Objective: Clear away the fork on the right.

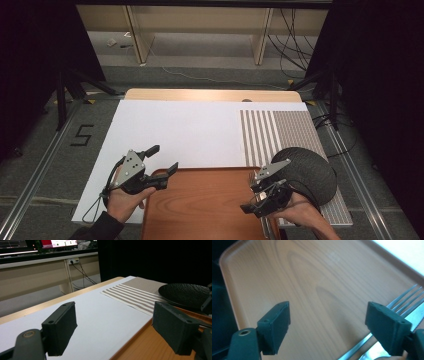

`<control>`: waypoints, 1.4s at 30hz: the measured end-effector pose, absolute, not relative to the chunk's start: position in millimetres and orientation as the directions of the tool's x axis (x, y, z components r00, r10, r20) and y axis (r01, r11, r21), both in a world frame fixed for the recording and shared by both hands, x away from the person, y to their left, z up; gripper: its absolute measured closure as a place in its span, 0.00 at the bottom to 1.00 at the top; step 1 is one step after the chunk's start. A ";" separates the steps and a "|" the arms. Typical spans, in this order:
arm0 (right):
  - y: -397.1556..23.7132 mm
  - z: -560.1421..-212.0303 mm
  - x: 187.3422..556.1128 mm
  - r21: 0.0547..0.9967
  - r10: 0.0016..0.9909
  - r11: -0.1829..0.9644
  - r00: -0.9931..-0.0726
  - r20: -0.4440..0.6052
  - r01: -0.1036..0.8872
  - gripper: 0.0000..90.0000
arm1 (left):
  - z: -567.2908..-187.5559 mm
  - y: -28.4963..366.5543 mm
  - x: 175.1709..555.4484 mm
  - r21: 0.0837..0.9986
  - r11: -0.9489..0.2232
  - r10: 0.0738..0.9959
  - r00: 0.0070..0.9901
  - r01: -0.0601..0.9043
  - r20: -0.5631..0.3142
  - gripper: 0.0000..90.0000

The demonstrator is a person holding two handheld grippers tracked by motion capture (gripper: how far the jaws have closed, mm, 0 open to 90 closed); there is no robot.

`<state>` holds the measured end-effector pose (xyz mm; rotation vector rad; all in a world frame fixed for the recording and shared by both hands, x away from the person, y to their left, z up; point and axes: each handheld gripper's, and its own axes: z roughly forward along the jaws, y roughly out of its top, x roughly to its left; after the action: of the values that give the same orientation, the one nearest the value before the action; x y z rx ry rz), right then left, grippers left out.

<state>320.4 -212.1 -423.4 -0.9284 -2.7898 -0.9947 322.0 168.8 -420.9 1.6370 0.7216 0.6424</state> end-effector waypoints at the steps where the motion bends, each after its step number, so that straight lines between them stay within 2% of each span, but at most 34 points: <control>1: -212.8 -421.9 320.0 0.566 0.533 0.608 -0.815 0.229 0.557 0.23 | -421.0 168.7 322.0 0.984 -0.133 0.753 0.657 0.115 0.025 0.21; 18: -235.6 -409.9 325.1 0.654 0.601 0.492 -0.768 0.224 0.575 0.22 | -421.4 168.7 322.5 0.984 -0.131 0.756 0.654 0.118 0.022 0.21; 42: -272.5 -408.7 333.0 0.688 0.689 0.380 -0.686 0.235 0.618 0.21 | -421.2 165.5 324.7 0.983 -0.134 0.757 0.653 0.121 0.023 0.21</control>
<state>333.0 -272.5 -408.7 -1.2742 -2.6841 -1.2725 324.7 165.5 -421.2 1.6403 0.7321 0.6420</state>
